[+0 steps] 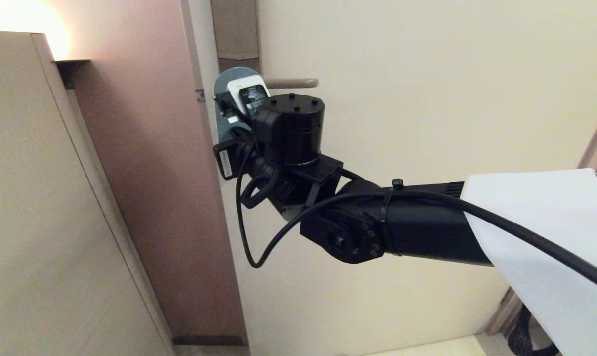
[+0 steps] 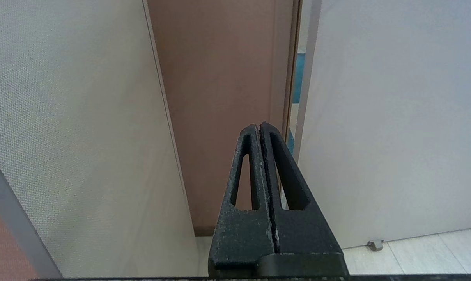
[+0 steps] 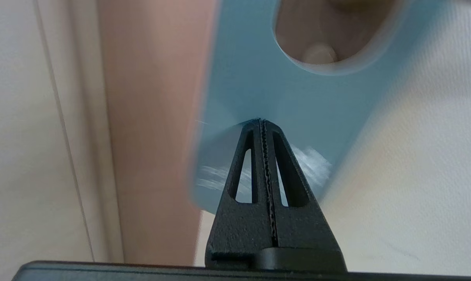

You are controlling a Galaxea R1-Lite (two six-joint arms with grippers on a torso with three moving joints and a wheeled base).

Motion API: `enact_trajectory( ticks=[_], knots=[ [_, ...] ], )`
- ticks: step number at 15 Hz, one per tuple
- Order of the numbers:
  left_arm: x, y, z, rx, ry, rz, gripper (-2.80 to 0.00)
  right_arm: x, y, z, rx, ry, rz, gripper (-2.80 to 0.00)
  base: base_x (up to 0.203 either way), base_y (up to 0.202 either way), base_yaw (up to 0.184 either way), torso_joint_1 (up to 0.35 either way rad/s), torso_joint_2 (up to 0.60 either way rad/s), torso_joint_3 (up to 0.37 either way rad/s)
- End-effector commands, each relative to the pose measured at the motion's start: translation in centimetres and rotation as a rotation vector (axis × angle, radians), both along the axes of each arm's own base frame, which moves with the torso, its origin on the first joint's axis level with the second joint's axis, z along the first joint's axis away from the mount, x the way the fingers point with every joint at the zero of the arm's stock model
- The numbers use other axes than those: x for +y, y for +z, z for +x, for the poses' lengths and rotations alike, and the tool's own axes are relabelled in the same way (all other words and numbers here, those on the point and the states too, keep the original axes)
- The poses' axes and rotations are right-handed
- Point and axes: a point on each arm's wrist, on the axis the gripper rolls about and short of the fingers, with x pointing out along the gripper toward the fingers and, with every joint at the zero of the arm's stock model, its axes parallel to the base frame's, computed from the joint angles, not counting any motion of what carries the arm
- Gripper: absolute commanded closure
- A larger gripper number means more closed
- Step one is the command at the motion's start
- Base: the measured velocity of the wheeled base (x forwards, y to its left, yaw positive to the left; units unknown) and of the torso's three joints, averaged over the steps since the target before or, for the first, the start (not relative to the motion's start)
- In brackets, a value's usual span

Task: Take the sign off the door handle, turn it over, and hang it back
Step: Hang the sign back with the other side facing out

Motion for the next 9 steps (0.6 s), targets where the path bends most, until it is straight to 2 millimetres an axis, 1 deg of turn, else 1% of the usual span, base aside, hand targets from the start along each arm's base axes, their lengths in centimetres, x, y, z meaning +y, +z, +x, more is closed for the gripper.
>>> enact_trajectory(
  ticks=[1,3,6,9],
  knots=[
    [0.0,0.0,0.0,0.001,0.000,0.000,0.00,0.3,-0.1,0.0,-0.004,0.003,0.005,0.00,0.000,0.000,0.000,0.000,0.00,0.000],
    [0.0,0.0,0.0,0.001,0.000,0.000,0.00,0.5,0.2,-0.3,-0.011,0.011,0.013,0.00,0.000,0.000,0.000,0.000,0.00,0.000],
    [0.0,0.0,0.0,0.001,0.000,0.000,0.00,1.1,0.4,0.1,-0.047,0.007,0.038,0.00,0.000,0.000,0.000,0.000,0.00,0.000],
    [0.0,0.0,0.0,-0.001,0.000,0.000,0.00,1.5,-0.3,0.4,-0.073,0.002,0.025,0.00,0.000,0.000,0.000,0.000,0.00,0.000]
  ],
)
